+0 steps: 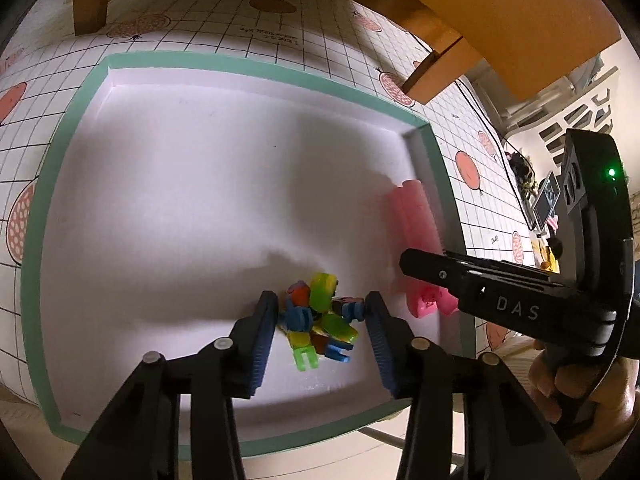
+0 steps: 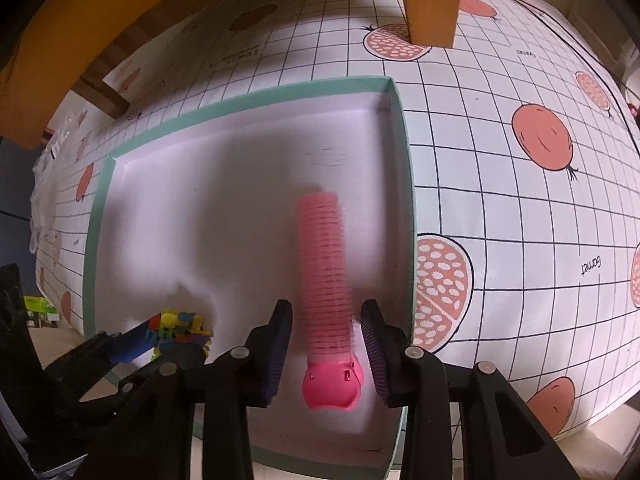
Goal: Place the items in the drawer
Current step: 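Grasp the colourful blocks with the left tool while the right tool grasps the pink comb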
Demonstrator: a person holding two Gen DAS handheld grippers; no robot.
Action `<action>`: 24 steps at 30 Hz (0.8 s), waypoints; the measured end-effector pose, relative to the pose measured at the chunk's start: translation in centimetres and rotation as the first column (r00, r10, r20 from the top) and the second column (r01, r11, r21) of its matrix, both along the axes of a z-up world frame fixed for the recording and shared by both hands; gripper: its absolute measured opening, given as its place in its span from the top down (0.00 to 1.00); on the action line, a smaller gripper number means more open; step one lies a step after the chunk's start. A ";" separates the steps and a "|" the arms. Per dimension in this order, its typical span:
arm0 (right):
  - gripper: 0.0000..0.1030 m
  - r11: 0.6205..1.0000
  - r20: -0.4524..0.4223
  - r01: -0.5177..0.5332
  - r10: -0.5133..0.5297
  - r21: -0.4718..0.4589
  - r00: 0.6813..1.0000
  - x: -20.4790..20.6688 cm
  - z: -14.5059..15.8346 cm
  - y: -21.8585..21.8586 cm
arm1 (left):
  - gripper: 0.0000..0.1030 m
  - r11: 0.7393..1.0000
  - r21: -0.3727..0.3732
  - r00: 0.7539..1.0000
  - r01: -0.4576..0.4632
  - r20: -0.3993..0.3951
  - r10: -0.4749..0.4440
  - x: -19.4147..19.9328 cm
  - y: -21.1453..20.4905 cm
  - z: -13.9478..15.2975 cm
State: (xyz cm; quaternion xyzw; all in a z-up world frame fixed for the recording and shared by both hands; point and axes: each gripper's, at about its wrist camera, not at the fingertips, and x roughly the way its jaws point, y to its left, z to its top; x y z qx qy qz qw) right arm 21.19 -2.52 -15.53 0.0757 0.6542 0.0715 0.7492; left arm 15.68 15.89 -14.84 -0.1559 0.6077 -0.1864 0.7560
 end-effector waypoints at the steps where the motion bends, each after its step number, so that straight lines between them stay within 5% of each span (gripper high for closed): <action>1: 0.62 1.000 0.001 -0.004 0.004 -0.006 1.000 0.0 0.1 0.1 | 0.56 1.000 -0.007 1.000 -0.006 -0.003 0.006 0.0 0.1 0.0; 8: 0.72 1.000 0.001 0.001 0.000 -0.018 1.000 0.1 -0.1 0.2 | 0.56 1.000 -0.006 1.000 -0.011 0.004 0.011 0.0 0.4 0.1; 24: 0.74 0.999 0.059 -0.020 0.018 0.034 0.998 -0.3 2.1 0.3 | 0.56 0.998 -0.015 0.997 -0.054 0.049 0.055 -0.6 1.4 1.7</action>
